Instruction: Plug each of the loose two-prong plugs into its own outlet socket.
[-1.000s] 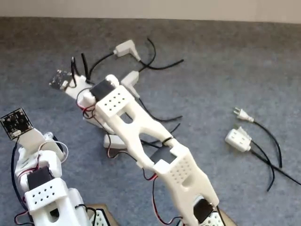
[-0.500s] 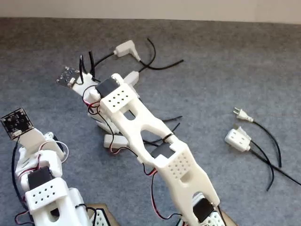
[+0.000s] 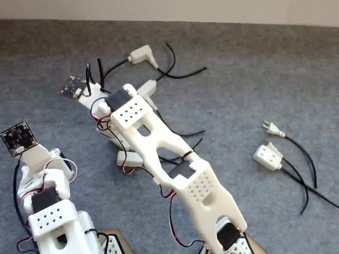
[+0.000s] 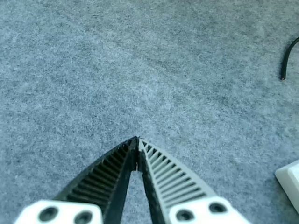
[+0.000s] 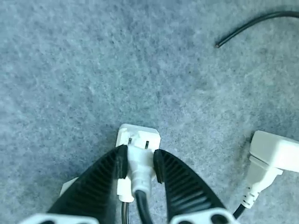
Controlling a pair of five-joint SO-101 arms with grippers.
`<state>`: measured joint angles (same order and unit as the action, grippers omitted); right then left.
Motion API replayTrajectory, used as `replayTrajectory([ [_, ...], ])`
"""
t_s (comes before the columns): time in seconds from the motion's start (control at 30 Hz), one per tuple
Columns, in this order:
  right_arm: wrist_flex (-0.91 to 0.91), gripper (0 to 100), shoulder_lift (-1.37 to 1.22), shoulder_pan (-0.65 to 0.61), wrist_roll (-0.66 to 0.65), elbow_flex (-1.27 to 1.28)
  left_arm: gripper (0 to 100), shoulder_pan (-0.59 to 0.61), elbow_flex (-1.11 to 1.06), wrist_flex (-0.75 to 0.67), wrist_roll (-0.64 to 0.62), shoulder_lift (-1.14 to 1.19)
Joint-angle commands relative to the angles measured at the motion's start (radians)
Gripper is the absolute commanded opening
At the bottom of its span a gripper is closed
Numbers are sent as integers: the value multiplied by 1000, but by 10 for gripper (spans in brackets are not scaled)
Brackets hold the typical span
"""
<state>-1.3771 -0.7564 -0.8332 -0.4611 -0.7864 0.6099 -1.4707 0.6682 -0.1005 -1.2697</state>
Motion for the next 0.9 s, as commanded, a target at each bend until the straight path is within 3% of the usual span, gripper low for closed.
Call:
replayTrajectory([
  [0.0, 12, 8, 8, -16, -5, -30, 7, -15, 35, 3, -2, -7],
  [0.53, 1, 8, -2, -42, -12, -28, 7, -15, 35, 3, 0, -8],
  [0.87, -8, 8, -4, -36, -169, 22, 7, -15, 25, 3, 0, -8],
])
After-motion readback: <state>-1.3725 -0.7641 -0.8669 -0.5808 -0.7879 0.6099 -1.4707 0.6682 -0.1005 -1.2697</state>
